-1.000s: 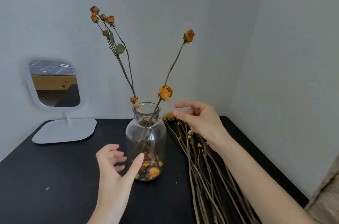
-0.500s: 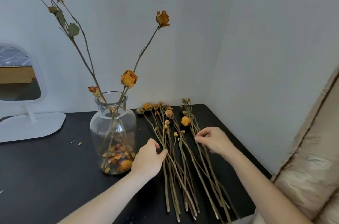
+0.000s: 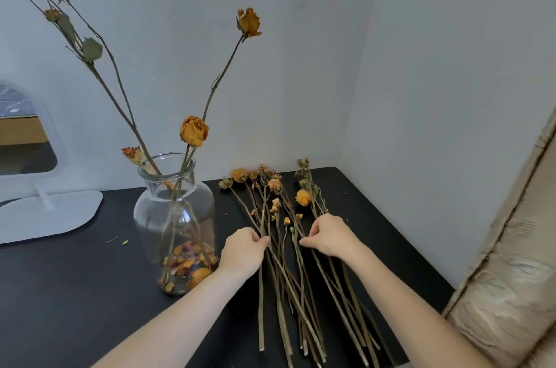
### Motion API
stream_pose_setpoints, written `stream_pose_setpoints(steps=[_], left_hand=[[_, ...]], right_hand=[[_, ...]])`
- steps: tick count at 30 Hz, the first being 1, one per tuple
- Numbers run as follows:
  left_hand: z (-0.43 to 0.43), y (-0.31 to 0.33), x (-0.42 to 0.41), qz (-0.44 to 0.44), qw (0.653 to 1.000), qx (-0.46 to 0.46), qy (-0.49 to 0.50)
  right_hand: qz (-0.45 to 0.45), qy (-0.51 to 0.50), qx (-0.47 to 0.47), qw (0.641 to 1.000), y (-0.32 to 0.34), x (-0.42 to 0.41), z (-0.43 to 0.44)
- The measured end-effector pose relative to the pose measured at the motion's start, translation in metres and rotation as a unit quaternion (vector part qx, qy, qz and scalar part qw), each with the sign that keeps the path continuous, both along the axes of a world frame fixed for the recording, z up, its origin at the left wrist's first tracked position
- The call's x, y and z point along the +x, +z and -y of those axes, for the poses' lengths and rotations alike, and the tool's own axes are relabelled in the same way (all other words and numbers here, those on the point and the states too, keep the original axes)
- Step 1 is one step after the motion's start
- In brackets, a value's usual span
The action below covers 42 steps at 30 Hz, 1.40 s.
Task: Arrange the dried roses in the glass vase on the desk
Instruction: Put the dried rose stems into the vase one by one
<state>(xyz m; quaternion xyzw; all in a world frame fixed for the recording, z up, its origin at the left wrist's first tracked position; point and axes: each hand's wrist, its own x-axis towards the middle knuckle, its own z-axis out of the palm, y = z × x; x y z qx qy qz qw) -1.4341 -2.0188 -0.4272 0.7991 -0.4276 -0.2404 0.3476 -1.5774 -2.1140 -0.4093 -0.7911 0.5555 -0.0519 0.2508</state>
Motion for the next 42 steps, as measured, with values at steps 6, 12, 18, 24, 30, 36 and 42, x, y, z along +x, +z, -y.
stream_pose_setpoints(steps=[6, 12, 18, 24, 30, 36, 42], left_hand=[[-0.007, 0.001, 0.005, 0.038, 0.998, -0.048, -0.012], [-0.015, 0.004, 0.005, 0.045, 0.994, -0.100, -0.024], [-0.017, 0.008, -0.001, 0.039, 0.992, -0.122, -0.023], [-0.021, 0.017, -0.007, 0.032, 0.986, -0.157, -0.042], [-0.045, 0.047, -0.011, 0.043, 0.969, -0.233, -0.070], [-0.101, 0.076, -0.004, 0.045, 0.946, -0.293, -0.135], [-0.146, 0.123, 0.019, 0.024, 0.931, -0.349, -0.108]], right_hand=[[0.017, -0.024, -0.017, 0.999, 0.001, 0.000, 0.002], [0.059, -0.025, -0.040, 0.997, 0.007, -0.003, 0.001], [0.107, -0.038, -0.040, 0.993, 0.014, -0.003, -0.002], [0.177, -0.040, -0.067, 0.981, 0.030, -0.005, -0.006], [0.275, -0.050, -0.111, 0.954, 0.048, -0.008, -0.011], [0.367, -0.050, -0.130, 0.920, 0.063, 0.003, -0.021], [0.414, -0.035, -0.137, 0.899, 0.082, 0.018, -0.039]])
